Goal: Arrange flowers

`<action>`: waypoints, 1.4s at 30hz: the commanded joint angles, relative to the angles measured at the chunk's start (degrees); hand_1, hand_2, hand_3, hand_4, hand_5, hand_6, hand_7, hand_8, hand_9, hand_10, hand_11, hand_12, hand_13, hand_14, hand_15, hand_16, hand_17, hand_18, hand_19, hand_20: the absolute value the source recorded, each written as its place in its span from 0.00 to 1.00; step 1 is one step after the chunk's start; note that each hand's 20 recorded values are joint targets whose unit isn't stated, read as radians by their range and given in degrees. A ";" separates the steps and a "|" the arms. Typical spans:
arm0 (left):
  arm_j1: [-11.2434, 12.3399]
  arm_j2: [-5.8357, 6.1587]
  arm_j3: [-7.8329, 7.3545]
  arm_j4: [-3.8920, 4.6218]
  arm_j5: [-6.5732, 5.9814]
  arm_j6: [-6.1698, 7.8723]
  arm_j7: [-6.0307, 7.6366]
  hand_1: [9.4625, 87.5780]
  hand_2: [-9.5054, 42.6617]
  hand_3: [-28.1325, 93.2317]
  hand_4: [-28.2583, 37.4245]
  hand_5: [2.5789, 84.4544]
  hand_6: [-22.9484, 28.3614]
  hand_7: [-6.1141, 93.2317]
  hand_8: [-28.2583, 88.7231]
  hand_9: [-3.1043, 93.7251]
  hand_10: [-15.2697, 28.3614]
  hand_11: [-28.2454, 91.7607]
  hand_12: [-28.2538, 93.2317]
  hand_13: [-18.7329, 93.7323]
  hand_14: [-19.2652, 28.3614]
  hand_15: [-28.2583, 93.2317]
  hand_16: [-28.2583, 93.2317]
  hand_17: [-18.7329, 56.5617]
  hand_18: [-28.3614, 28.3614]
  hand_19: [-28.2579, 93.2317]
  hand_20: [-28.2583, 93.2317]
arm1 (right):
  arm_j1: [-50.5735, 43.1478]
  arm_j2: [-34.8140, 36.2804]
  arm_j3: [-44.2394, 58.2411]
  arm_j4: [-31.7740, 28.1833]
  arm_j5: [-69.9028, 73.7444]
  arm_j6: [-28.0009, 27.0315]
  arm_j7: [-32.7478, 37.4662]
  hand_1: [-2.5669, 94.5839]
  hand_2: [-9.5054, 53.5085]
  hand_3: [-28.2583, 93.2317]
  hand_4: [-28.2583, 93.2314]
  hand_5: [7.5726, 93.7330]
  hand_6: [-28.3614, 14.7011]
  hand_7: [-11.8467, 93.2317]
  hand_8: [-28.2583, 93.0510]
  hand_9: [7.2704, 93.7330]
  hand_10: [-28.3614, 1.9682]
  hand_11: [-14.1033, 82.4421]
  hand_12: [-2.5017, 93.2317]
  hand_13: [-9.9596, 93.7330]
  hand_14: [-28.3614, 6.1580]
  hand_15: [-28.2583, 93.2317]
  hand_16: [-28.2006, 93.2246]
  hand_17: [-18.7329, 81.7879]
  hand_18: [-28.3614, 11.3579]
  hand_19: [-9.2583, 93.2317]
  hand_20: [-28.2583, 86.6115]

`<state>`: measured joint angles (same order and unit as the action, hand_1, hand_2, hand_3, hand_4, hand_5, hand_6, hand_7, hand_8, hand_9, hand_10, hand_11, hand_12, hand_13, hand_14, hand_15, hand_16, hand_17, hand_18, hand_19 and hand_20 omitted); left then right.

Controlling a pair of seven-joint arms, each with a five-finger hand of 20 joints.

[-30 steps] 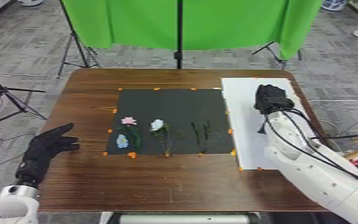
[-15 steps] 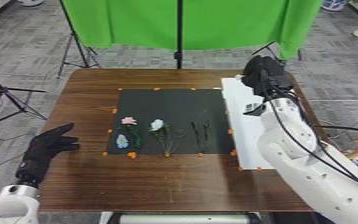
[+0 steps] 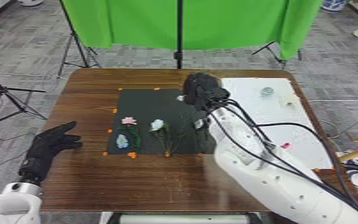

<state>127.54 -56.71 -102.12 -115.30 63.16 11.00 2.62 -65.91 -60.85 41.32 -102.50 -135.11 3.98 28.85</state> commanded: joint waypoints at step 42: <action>-0.19 -0.18 -0.07 0.76 0.86 -2.45 -2.53 0.23 0.52 0.76 0.12 0.50 0.55 0.16 0.19 0.56 0.71 0.45 0.35 0.58 0.85 0.51 0.21 0.40 0.78 0.45 0.41 | -3.95 -0.22 -2.58 -1.53 3.34 -7.42 -1.79 0.46 0.00 0.76 0.11 0.79 0.64 0.28 0.27 0.92 0.60 0.52 0.31 0.98 0.79 0.72 0.54 0.81 0.34 1.00 0.76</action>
<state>127.08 -56.55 -102.18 -114.88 63.76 9.12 0.48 -70.27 -61.28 39.17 -103.41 -131.65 -3.12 27.66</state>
